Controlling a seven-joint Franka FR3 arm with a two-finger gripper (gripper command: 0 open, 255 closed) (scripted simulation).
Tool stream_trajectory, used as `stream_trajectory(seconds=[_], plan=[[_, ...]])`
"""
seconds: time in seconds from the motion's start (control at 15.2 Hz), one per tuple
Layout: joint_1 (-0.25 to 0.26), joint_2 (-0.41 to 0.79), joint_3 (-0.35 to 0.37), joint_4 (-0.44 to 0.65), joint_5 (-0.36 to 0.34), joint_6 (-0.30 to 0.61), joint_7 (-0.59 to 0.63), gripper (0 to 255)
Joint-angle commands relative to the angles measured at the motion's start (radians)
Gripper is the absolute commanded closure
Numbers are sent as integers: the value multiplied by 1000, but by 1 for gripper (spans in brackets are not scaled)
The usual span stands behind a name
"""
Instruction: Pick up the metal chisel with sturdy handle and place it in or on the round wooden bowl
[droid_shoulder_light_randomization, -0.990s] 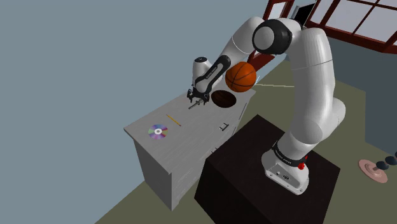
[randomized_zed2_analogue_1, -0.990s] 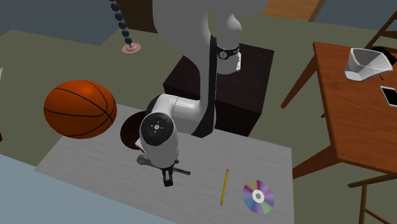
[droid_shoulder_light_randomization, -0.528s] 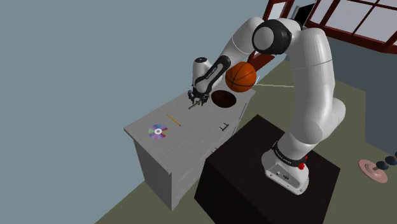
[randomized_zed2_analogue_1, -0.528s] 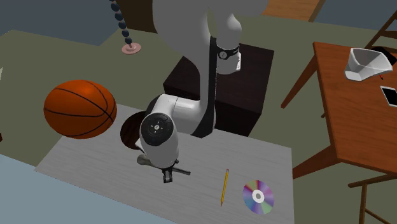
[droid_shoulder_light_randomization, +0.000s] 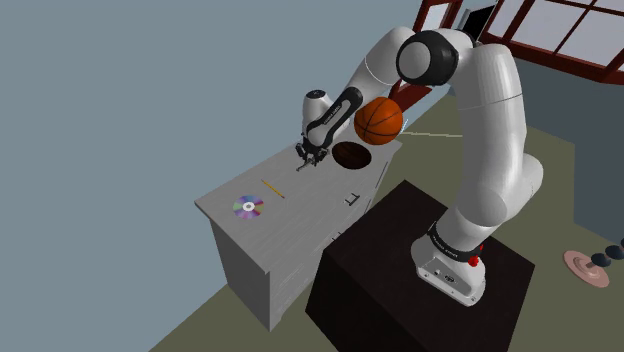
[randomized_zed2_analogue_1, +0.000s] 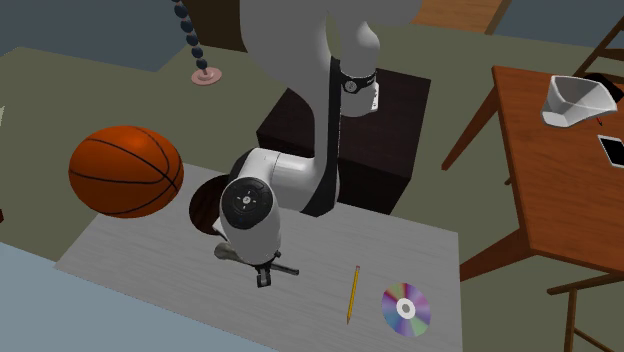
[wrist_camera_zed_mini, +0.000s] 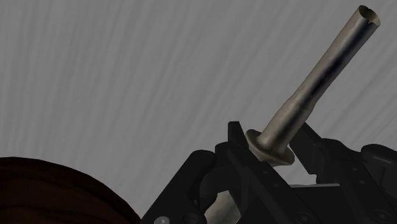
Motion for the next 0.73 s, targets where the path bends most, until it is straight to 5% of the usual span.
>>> stream_trajectory(seconds=[0.0,0.66], plan=[[-1,1,0,0,0,-1,-1,255],[-19,-120,26,-38,25,-83,-27,255]])
